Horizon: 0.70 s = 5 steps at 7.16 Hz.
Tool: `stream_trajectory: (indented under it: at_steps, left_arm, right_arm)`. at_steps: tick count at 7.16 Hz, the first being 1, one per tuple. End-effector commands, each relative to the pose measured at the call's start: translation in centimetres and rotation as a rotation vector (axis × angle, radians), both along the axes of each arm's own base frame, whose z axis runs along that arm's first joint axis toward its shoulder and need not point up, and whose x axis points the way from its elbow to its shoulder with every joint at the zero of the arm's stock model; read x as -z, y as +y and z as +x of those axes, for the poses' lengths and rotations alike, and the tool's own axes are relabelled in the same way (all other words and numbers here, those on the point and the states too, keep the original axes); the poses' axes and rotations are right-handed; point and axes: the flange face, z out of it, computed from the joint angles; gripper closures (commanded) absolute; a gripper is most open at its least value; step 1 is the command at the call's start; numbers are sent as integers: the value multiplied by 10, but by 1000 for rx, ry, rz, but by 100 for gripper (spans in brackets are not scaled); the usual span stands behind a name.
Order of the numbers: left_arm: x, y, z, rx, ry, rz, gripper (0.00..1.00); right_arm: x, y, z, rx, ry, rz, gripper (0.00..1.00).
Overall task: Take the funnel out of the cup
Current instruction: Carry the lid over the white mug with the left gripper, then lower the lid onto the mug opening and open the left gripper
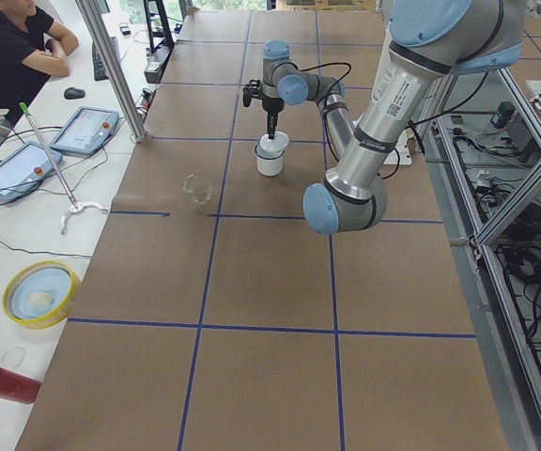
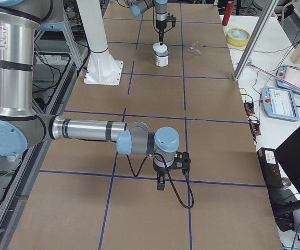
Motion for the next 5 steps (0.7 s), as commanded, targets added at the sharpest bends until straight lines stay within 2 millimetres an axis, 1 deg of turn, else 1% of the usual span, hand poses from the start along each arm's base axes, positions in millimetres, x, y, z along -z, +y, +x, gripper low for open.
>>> stream_trajectory:
  at_steps: [1, 5]
  left_arm:
    - [-6, -6, 8, -1, 7, 8, 100]
    - [-12, -9, 15, -7, 3, 10, 100]
  right_arm:
    - [0, 0, 0, 0, 0, 0, 0]
    - [1, -1, 0, 0, 0, 2, 0]
